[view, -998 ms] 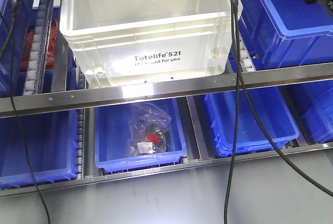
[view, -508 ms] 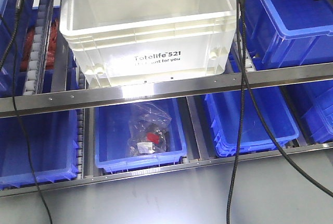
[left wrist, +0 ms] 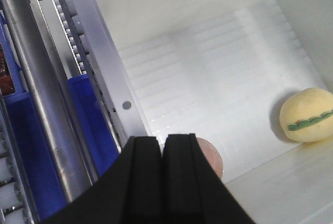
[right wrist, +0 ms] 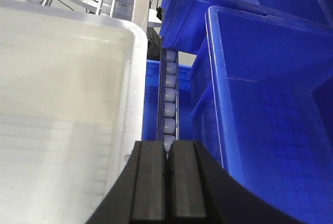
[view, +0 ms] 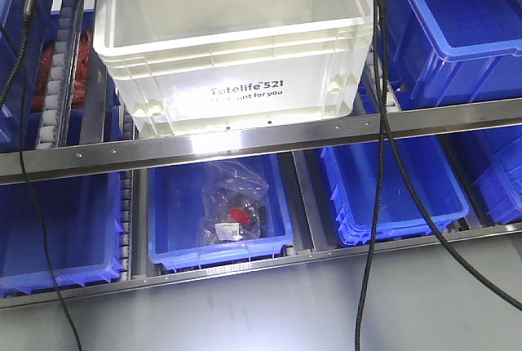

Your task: Place moving items into box and shelve

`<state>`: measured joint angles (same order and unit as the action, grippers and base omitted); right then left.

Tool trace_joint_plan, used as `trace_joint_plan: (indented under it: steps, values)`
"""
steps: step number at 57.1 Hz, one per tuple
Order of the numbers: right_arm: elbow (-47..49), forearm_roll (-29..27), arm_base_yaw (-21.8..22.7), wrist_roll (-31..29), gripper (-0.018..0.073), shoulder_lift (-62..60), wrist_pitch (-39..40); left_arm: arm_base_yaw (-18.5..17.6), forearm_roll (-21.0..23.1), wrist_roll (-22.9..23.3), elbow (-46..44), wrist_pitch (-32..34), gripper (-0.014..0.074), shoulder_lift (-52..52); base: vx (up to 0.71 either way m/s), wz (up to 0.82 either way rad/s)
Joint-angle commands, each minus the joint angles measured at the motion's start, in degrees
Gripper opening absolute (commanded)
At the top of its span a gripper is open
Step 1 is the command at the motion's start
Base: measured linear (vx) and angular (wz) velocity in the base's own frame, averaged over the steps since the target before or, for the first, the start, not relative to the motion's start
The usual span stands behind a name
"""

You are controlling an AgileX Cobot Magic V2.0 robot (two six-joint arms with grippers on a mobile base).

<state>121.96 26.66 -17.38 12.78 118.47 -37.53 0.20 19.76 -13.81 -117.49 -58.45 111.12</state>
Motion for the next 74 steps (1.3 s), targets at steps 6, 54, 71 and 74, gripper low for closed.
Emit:
trace_joint_plan:
  steps: [6,54,71,74]
  values:
    - [2.1,1.9,0.3,0.2,-0.0004,-4.0,3.5,-0.2,1.4,0.4,-1.9,3.2,-0.0001,-3.6,0.00,0.00]
    - [2.1,1.9,0.3,0.2,-0.0004,-4.0,3.5,-0.2,1.4,0.4,-1.9,3.2,-0.0001,-3.6,0.00,0.00]
    - [2.1,1.9,0.3,0.2,-0.0004,-3.9,3.2,-1.0,2.7,0.4,-0.4,4.6,-0.0001,-7.2,0.00,0.00]
    - [2.1,1.9,0.3,0.2,-0.0004,-3.9,3.2,-1.0,4.2,0.3,1.9,6.6,-0.0001,-8.3,0.00,0.00]
